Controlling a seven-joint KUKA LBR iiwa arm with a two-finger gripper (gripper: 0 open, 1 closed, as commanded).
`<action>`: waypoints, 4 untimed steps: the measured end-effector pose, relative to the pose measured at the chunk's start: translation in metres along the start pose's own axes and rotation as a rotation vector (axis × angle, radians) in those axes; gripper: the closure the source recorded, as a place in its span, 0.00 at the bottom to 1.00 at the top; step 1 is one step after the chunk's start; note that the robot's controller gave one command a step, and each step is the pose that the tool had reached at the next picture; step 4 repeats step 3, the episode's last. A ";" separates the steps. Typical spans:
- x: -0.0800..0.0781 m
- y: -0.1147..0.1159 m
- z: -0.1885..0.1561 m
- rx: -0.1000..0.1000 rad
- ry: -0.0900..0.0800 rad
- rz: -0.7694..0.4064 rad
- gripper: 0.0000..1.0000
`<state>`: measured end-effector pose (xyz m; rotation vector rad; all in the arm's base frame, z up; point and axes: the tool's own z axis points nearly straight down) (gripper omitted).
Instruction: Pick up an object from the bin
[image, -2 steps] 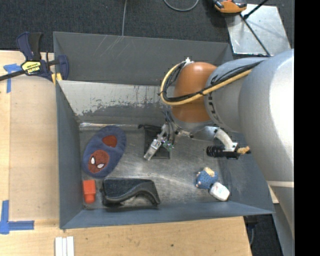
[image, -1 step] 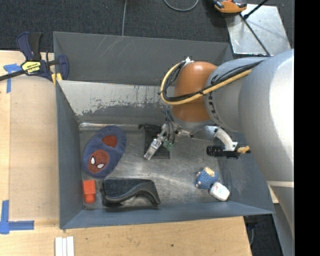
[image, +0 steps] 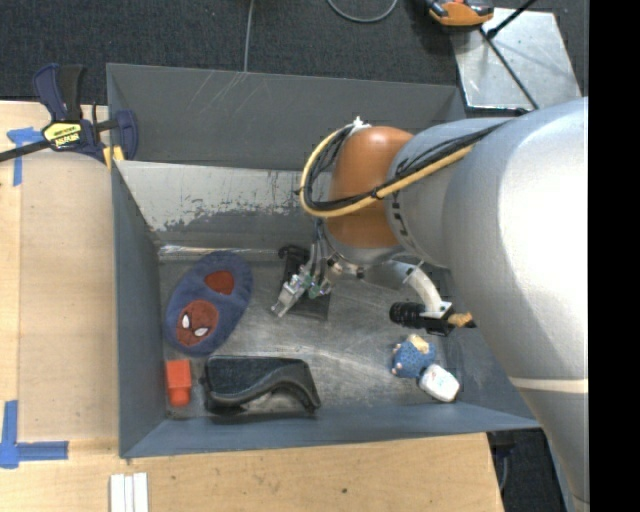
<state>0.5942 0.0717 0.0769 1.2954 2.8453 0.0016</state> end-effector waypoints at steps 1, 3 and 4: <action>-0.002 0.003 -0.003 -0.012 -0.009 0.000 1.00; -0.007 0.005 -0.089 0.003 0.010 -0.005 1.00; -0.007 0.005 -0.089 0.003 0.010 -0.005 1.00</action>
Offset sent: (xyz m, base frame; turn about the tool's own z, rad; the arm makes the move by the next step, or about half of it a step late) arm 0.0000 0.0000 0.0000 0.0000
